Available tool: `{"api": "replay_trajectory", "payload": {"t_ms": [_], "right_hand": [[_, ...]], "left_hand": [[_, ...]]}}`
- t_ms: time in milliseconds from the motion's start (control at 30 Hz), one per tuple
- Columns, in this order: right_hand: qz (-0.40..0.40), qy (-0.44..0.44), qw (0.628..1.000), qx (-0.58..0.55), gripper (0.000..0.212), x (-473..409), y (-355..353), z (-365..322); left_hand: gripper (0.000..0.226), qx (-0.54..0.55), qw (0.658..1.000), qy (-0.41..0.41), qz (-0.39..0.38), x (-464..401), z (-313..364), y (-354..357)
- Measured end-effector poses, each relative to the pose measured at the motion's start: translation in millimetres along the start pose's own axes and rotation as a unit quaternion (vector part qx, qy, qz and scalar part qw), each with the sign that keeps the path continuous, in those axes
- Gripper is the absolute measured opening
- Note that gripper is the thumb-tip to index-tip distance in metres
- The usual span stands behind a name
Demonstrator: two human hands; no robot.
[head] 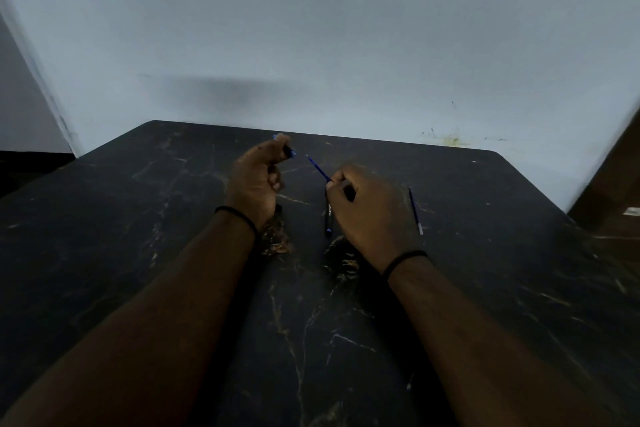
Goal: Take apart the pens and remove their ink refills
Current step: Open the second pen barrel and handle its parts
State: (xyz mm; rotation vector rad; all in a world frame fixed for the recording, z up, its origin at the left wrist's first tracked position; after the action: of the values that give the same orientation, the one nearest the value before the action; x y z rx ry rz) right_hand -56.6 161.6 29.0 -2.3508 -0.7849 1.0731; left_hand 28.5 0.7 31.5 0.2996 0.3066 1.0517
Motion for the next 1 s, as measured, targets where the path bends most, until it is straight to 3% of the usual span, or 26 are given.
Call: {"api": "replay_trajectory", "payload": {"t_ms": [67, 167, 333, 567, 867, 933, 1000], "right_hand": [[0.001, 0.002, 1.000, -0.003, 0.014, -0.3, -0.1, 1.2], [0.009, 0.013, 1.000, -0.016, 0.014, -0.8, -0.6, 3.8], [0.014, 0.020, 1.000, -0.020, 0.013, -1.4, 0.3, 5.1], [0.006, 0.024, 0.999, -0.023, 0.013, 0.2, -0.1, 3.2], [0.010, 0.039, 0.999, -0.025, 0.015, 0.6, 1.8, 4.2], [0.016, 0.041, 0.999, -0.029, 0.016, 0.7, 1.7, 4.3], [0.031, 0.039, 0.998, -0.050, 0.016, 0.0, 1.3, 3.2]], "left_hand": [[0.015, -0.041, 0.999, 0.009, 0.029, -2.5, -0.6, -4.1], [0.027, -0.223, 0.970, 0.063, 0.071, -6.4, -4.6, -7.2], [0.043, -0.510, 0.849, 0.125, 0.057, -4.8, -18.0, -8.3], [0.045, -0.684, 0.716, 0.128, 0.062, 6.3, -16.3, -4.3], [0.035, -0.707, 0.688, 0.141, 0.079, 6.4, -16.0, -2.3], [0.033, -0.668, 0.720, 0.165, 0.091, 7.9, -15.5, -0.5], [0.029, -0.587, 0.782, 0.190, 0.089, 9.5, -15.0, 2.7]]}}
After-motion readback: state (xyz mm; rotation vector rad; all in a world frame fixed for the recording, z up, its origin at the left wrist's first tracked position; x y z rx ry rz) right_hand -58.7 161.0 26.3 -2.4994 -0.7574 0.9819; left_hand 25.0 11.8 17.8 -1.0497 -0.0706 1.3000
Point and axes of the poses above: each hand's wrist, its own x-axis away from the middle knuckle, its own y-axis out of the palm, z = x × y, the point moved 1 cm from there along -x, towards the middle knuckle, and after that the axes turned 3 degrees about -x, right-handed, at the moved point
